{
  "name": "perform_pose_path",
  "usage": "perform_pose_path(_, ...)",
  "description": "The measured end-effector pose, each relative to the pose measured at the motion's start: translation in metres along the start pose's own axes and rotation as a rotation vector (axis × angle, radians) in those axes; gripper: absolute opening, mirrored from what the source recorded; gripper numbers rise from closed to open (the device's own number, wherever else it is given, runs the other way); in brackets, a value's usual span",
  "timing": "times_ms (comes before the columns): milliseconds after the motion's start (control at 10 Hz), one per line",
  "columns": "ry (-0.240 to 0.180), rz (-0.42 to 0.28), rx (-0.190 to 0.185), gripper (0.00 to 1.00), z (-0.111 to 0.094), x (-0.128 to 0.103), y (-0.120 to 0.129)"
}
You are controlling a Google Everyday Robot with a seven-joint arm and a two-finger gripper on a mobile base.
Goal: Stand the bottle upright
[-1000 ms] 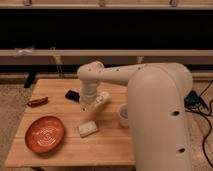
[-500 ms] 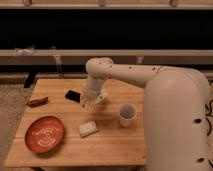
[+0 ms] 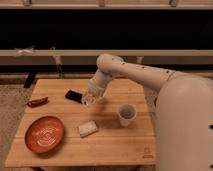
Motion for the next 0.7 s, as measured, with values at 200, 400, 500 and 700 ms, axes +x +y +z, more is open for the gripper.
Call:
perform_pose_path(200, -0.056, 0.023, 0.029, 0.0, -0.002, 0.01, 0.01)
perform_pose_path(400, -0.096, 0.034, 0.049, 0.0, -0.002, 0.015, 0.014)
perform_pose_path(500, -0.115, 0.045, 0.069, 0.0, -0.005, 0.019, 0.018)
perform_pose_path(700, -0.122, 0.046, 0.091, 0.0, -0.015, 0.021, 0.02)
